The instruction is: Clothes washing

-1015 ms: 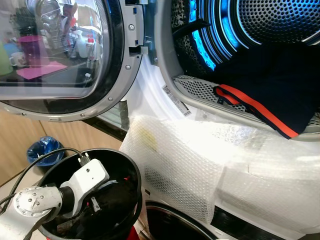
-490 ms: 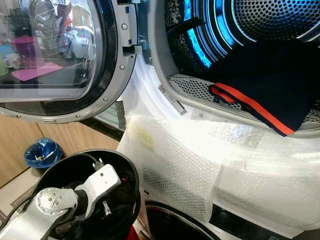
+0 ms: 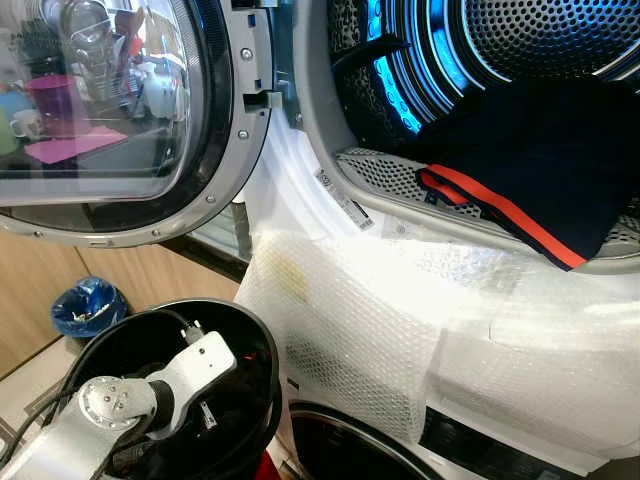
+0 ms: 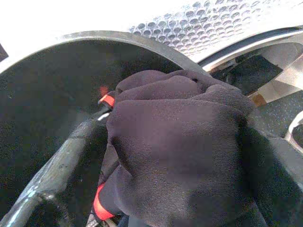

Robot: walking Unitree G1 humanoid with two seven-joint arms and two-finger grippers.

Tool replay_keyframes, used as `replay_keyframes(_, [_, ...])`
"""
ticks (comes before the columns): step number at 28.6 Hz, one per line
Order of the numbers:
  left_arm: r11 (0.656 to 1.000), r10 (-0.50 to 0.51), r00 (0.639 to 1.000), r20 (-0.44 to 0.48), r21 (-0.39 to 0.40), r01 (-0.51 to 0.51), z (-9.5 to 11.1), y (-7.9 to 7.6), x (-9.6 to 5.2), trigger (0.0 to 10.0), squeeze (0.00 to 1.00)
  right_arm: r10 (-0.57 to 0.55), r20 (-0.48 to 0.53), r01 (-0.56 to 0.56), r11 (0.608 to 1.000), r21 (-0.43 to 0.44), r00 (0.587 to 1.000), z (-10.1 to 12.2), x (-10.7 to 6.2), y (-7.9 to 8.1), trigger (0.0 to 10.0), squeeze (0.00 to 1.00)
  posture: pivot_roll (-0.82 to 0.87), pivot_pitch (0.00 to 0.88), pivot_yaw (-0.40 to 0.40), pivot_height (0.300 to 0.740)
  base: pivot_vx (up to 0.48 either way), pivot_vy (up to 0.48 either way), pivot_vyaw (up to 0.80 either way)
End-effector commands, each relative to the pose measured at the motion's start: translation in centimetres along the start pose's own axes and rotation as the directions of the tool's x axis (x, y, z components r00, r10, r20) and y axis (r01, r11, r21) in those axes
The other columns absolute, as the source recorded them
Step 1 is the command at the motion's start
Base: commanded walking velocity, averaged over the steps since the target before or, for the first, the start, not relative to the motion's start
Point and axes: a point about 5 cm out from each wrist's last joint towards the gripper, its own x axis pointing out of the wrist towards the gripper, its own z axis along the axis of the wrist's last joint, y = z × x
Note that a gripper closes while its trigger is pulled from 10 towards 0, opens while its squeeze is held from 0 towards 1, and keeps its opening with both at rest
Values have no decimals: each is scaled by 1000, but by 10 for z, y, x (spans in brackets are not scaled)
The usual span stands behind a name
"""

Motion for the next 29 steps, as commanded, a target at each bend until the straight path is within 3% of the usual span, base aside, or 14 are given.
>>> replay_keyframes(1, [1000,15,1000,-26,3,-15,-4,-1,5,10000,0,-7,-9,7,1000,-15,1000,-3,-1,-3,10000,0,104,37,-20,740,0,0,0])
replay_keyframes(8, [1000,10,1000,-8,-24,-10,-2,-8,14,10000,0,-13,-6,13,999,-41,1000,-1,-1,-8,10000,0,92,29,-41,740,0,0,0])
replay_keyframes(9, [999,12,1000,-7,-29,-12,-1,-9,15,8941,0,-15,-4,15,999,-46,1000,1,-2,-10,10000,0,92,28,-45,740,0,0,0])
replay_keyframes(10, [999,14,1000,-6,-31,-14,-1,-9,16,8941,0,-16,-3,15,999,-48,1000,1,-2,-10,10000,0,92,28,-45,740,0,0,0])
replay_keyframes(11, [999,21,1000,-8,-33,-21,-1,-9,16,3922,0,-16,-4,16,998,-54,1000,2,-2,-11,10000,0,96,21,-52,740,0,0,0])
replay_keyframes(12, [999,23,1000,-9,-33,-23,-2,-9,17,3922,0,-16,-4,16,998,-57,1000,2,-2,-12,10000,0,96,21,-52,740,0,0,0])
replay_keyframes(13, [999,29,1000,-7,-35,-29,-2,-9,17,0,0,-17,-4,17,998,-61,1000,2,-2,-12,10000,0,99,16,-53,740,0,0,0])
replay_keyframes(29, [999,24,1000,-9,-47,-25,-1,-12,17,0,0,5,-3,-5,995,-100,1000,8,0,-6,10000,0,122,0,-64,740,0,0,0])
